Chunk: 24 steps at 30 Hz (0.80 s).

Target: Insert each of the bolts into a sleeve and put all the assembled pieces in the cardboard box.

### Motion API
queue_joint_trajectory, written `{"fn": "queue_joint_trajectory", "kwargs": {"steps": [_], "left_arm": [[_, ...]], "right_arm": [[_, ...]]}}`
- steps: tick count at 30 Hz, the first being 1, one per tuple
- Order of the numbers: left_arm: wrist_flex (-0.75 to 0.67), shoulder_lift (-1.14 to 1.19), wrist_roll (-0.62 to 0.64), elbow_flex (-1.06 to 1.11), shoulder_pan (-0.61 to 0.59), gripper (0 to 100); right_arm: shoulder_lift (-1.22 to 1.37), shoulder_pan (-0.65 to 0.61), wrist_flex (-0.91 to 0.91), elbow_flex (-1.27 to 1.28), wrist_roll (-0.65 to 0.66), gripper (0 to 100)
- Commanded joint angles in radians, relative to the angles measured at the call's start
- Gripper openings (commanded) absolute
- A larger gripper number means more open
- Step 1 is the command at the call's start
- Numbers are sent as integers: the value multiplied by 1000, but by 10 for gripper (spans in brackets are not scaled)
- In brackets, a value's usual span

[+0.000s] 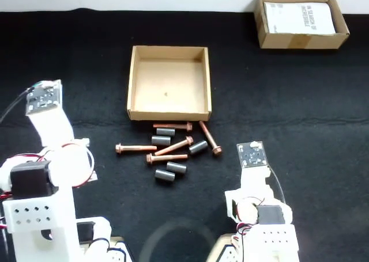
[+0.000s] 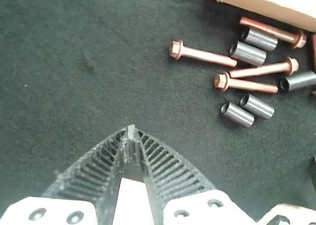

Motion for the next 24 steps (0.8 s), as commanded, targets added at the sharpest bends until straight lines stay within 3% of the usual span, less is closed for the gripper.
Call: {"fn": "queue_joint_trajectory", "kwargs": {"steps": [1, 9, 15, 19, 24], "left_arm": [[-52, 1, 8, 48, 31, 14], [-167, -1, 3, 168, 28, 14], [-178, -1, 6, 185, 28, 14], [-178, -1, 6, 185, 27, 14], [-207, -1, 6, 189, -44, 14]], "right_arm": [[4, -18, 5, 8, 11, 8], [51, -21, 444, -699, 11, 8], [444, -21, 722, -1129, 11, 9], [667, -25, 722, -1271, 11, 9], [783, -231, 722, -1303, 109, 9]]}}
